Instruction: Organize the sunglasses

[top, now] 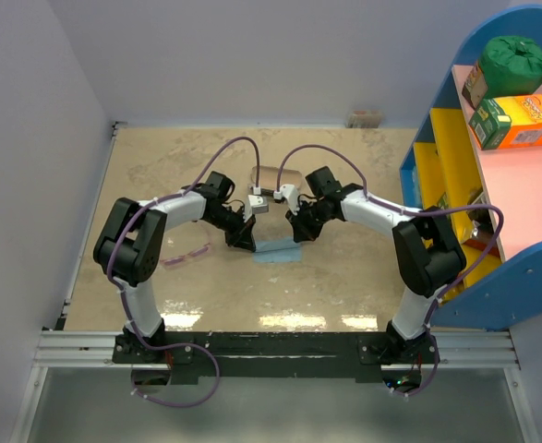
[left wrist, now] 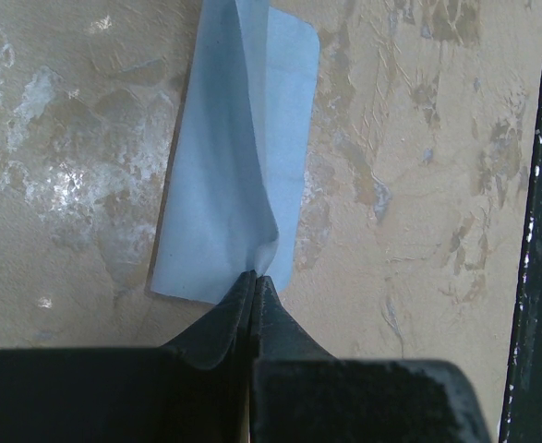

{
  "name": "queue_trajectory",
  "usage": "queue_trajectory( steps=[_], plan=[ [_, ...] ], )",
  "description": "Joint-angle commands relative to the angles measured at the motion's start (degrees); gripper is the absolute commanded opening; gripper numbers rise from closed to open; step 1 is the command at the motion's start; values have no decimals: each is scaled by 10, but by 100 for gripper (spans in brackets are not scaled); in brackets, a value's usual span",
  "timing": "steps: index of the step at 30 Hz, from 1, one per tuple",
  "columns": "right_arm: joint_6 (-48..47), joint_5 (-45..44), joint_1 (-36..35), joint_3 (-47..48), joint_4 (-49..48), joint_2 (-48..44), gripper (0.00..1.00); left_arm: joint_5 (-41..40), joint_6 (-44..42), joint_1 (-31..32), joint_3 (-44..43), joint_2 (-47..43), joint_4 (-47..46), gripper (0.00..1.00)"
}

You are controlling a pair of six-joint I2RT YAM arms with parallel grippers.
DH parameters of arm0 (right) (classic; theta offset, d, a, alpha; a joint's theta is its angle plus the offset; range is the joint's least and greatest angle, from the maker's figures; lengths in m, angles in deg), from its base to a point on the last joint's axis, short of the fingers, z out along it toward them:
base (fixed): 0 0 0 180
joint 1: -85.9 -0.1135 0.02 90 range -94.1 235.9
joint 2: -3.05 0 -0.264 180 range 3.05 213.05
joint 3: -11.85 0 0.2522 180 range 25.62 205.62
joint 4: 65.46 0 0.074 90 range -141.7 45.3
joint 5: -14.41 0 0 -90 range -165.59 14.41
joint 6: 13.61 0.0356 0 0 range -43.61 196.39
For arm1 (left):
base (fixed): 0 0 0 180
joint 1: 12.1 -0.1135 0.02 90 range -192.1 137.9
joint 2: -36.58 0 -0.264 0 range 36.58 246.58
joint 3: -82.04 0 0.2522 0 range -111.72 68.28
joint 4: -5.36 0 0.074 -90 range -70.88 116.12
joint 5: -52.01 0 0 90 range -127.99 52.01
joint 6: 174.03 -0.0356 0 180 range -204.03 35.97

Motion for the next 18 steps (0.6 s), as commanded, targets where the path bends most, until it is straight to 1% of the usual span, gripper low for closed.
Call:
queue_trajectory(
  steps=[1,18],
  plan=[
    [-9,-6,-3,-2,-4,-13,0,21,-19,3,1,4,-6,0],
    [-3,-4,-14,-10,-14,-2,0,25,-13,4,-3,9,-9,6]
  ],
)
